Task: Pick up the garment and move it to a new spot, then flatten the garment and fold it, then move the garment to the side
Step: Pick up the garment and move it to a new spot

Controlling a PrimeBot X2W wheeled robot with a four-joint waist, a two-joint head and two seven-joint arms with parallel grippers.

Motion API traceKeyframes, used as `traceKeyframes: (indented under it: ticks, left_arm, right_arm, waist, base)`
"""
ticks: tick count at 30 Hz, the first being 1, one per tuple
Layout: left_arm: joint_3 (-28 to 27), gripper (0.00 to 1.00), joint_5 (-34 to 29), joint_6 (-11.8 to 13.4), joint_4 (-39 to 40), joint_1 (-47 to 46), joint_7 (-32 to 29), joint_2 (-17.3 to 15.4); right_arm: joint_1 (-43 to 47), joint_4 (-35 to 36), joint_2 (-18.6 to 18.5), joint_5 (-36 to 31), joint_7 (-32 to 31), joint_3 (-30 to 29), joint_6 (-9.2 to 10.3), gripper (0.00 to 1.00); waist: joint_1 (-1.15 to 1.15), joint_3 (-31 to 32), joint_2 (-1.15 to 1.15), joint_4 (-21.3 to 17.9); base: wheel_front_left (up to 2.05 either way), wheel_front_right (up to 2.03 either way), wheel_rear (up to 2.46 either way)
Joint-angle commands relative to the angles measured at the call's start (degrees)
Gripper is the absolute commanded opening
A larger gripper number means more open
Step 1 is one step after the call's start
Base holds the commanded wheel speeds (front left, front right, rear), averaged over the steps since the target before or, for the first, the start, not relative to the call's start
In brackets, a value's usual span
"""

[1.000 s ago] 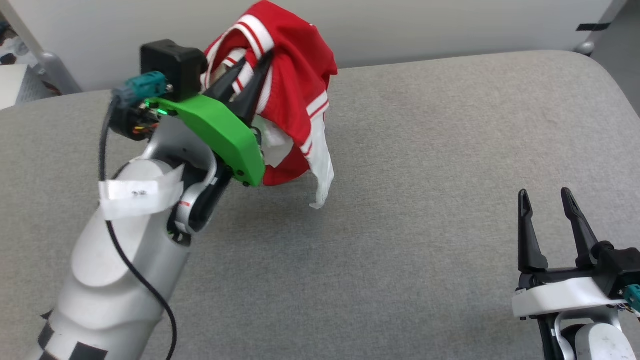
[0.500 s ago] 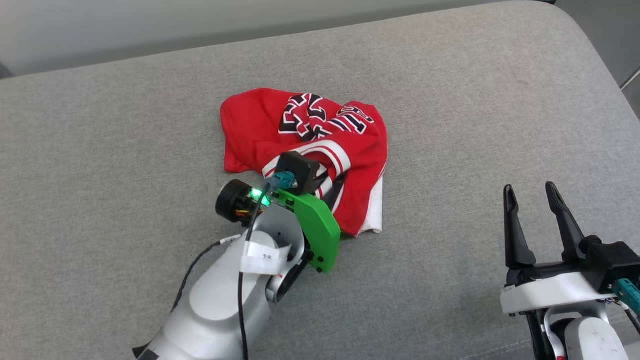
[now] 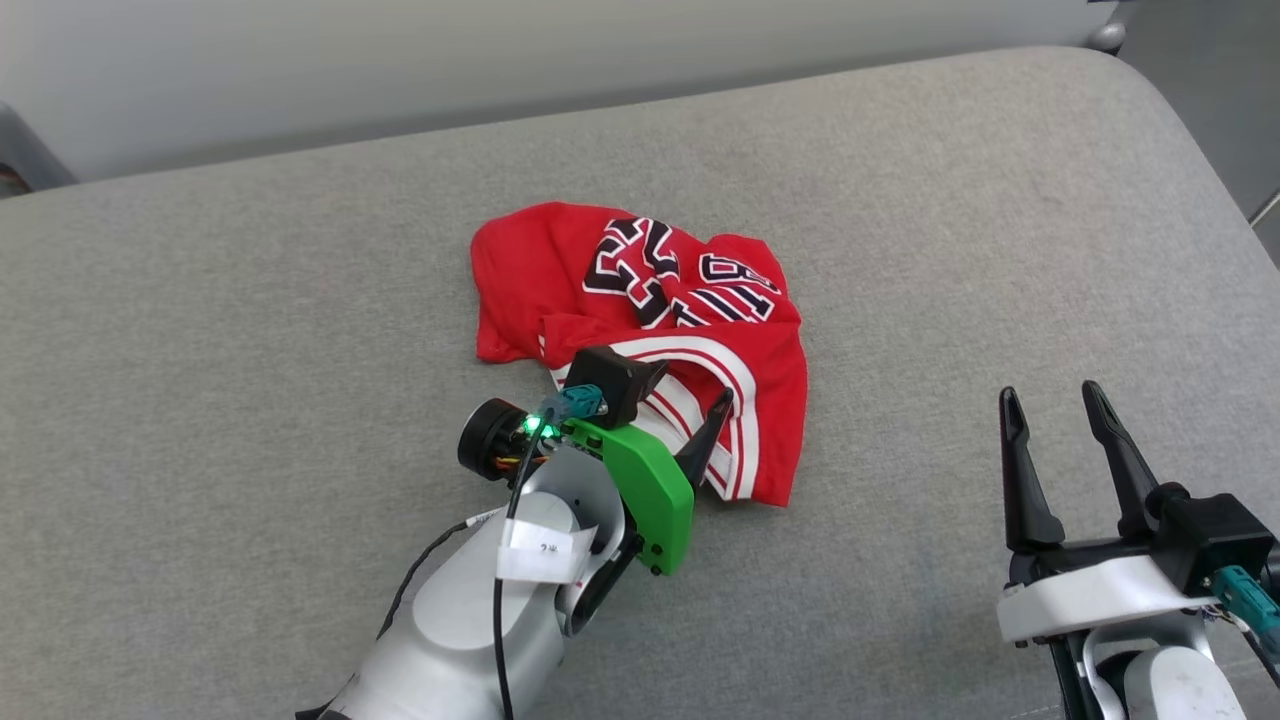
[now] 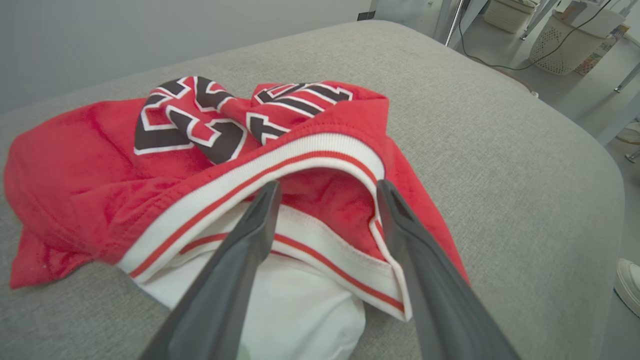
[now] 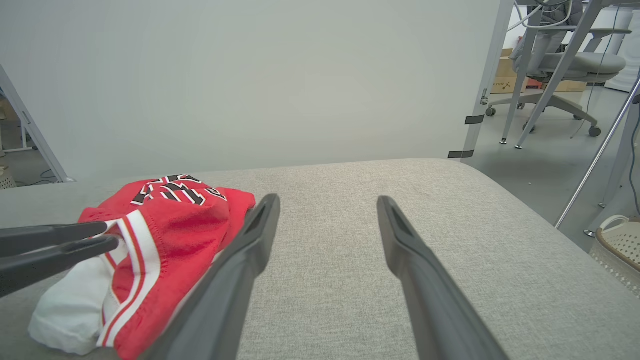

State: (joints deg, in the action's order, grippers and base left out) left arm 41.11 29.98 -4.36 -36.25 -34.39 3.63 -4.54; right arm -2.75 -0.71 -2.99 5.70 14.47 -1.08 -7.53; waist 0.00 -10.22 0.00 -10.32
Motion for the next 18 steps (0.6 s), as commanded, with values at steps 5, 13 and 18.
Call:
traceKeyframes:
  ticks: [5, 13, 18]
  left_arm:
    - [-1.83, 1.00, 1.58, 0.45, 1.70, 2.15, 2.52, -0.79]
    - [-7.97, 1.00, 4.79, 3.63, 9.39, 7.17, 7.30, -6.07]
    - [-12.75, 1.00, 5.93, 5.47, 15.73, 12.54, 10.39, -9.50]
  right_arm:
    - [2.02, 0.04, 0.11, -1.19, 0.52, -1.08, 0.04, 1.00]
    - [4.05, 0.91, 0.11, -1.91, 0.21, -2.06, 0.04, 1.00]
    - [5.11, 2.08, -0.20, -1.38, -0.23, -1.93, 0.04, 1.00]
  waist:
    - [0.00, 5.86, 0.00, 5.04]
    - [0.00, 9.59, 0.00, 8.95]
    - [0.00, 10.07, 0.00, 10.06]
  base:
    - [0.00, 0.00, 0.00]
    - [0.00, 0.00, 0.00]
    - [0.00, 0.00, 0.00]
